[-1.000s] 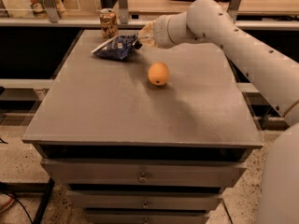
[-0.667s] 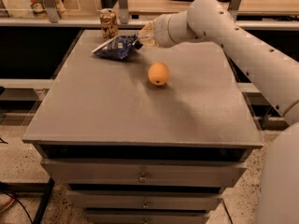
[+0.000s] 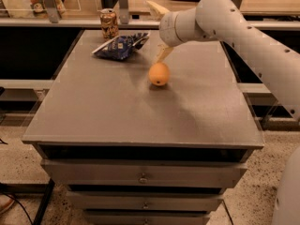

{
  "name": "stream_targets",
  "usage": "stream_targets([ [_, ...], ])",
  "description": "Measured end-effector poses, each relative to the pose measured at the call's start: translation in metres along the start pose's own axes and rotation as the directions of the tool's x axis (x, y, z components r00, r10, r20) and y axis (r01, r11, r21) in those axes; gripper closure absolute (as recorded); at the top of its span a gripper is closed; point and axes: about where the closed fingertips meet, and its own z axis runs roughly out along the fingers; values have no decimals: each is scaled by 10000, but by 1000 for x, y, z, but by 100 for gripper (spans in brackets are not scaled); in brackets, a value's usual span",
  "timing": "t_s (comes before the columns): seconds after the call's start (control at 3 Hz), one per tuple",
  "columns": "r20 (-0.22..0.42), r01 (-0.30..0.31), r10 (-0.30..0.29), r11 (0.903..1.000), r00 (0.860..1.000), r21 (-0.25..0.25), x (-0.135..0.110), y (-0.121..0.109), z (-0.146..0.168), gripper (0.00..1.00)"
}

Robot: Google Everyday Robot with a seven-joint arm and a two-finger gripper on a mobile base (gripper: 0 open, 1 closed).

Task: Move blue chip bag near orange can

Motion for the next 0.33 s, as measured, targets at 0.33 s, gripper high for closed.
stream_targets([
  [0.33,-10,0,0,10000,10000,4,0,0,-1,0],
])
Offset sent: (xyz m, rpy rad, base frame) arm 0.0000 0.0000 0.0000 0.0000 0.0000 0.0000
